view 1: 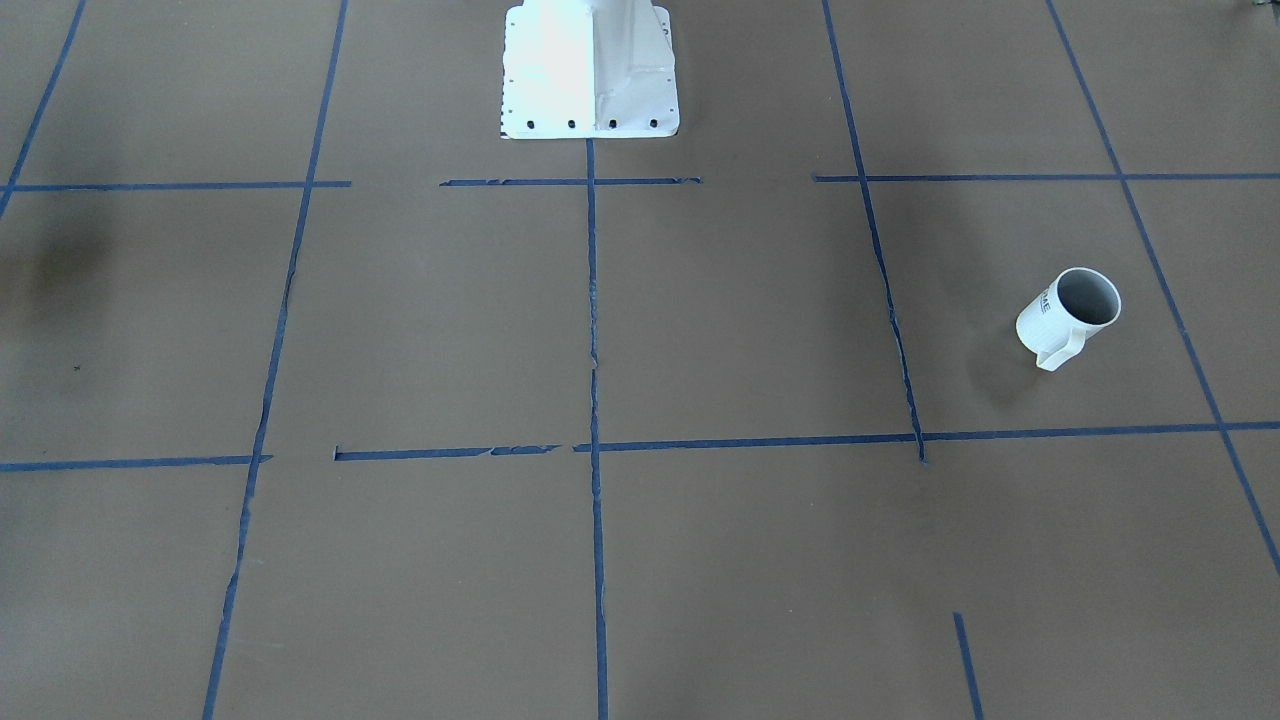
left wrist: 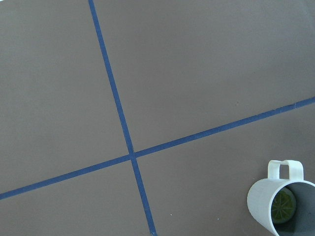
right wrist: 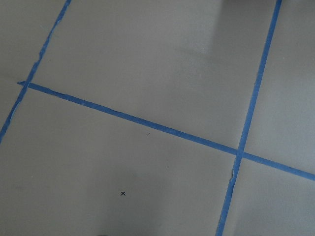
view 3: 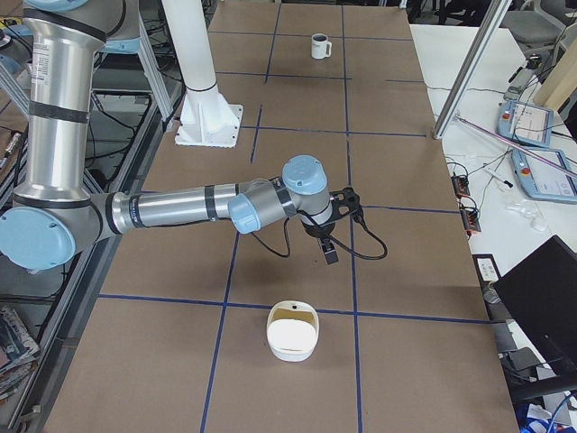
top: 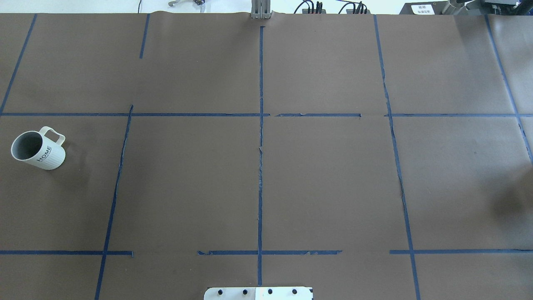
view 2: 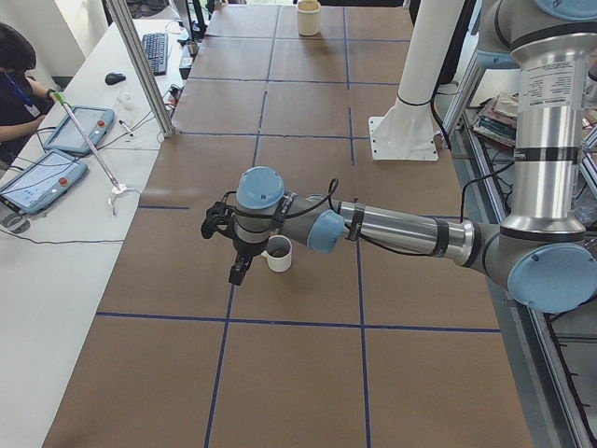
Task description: Left arm hands cup to right arm to dump lemon
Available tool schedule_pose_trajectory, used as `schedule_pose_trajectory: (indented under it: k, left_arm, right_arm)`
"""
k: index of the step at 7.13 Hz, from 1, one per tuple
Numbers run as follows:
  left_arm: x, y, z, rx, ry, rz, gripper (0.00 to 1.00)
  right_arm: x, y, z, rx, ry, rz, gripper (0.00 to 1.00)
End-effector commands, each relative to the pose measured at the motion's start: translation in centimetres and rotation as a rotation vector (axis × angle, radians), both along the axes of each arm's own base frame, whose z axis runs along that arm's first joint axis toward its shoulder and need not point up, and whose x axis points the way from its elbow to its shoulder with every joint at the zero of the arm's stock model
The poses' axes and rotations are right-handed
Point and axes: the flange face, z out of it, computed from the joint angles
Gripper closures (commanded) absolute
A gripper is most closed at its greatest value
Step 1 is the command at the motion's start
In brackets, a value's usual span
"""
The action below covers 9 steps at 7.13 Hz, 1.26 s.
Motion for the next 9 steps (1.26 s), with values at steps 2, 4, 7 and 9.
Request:
schedule_pose_trajectory:
  k: [2, 4, 7, 9]
  left_arm:
    - [7.7, 0.8, -0.5, -0.111, 0.09, -0.068, 0.0]
    - [14.3, 1.9, 2.3, -0.117, 0.075, -0.078, 0.0]
    - [17.4, 2.5, 4.5, -0.116, 0.062, -0.04, 0.0]
    - [17.5, 2.6, 4.5, -0.117, 0.063, -0.04, 0.7]
  right_arm:
    - [0.0, 0.1, 0.1, -0.003, 0.001, 0.003, 0.0]
    - [0.0, 0.0, 0.0, -0.004, 0.0, 0.005, 0.0]
    - [0.0, -0.1, 0.0, -0.003, 0.0, 0.005, 0.0]
    - [0.0, -0.2, -0.2, -0.001, -0.001, 0.006, 0.0]
